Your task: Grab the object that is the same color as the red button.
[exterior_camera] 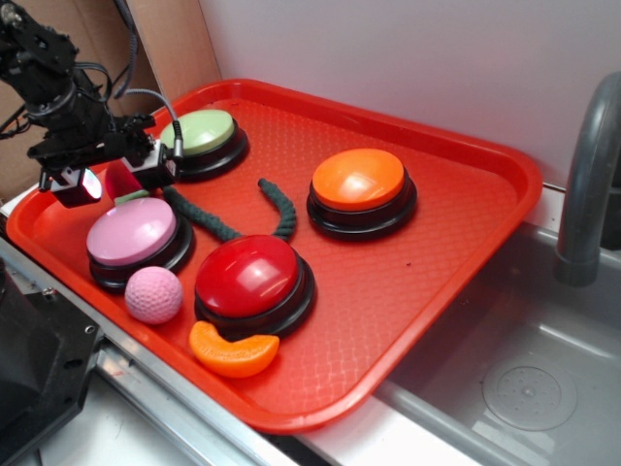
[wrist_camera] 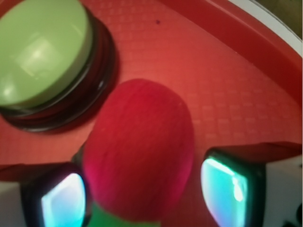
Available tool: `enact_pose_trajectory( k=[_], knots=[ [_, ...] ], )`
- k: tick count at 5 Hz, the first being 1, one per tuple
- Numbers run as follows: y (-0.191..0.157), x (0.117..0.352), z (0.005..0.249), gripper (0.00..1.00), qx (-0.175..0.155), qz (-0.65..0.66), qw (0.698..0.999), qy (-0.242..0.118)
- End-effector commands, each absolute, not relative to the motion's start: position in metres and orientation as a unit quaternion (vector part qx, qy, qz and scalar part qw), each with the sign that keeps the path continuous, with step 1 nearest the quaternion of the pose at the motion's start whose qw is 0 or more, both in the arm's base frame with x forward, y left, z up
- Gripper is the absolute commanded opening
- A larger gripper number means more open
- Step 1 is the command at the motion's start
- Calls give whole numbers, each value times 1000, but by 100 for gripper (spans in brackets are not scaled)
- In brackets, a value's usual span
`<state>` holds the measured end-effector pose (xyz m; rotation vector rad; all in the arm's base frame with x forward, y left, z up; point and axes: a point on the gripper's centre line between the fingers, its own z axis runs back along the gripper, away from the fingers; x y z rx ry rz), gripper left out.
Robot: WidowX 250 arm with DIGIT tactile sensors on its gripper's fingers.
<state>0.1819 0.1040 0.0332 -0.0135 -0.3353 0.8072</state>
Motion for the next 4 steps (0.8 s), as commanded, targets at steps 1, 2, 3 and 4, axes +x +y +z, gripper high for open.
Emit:
enact_pose_trajectory(
  k=[1,2,3,4],
  knots=[
    [120,186,40,19,-2,413,890,-193],
    [119,186,38,0,-2,417,889,-192],
    [117,186,40,0,0,411,893,-182],
    [111,184,57,0,5,372,914,-163]
  ],
)
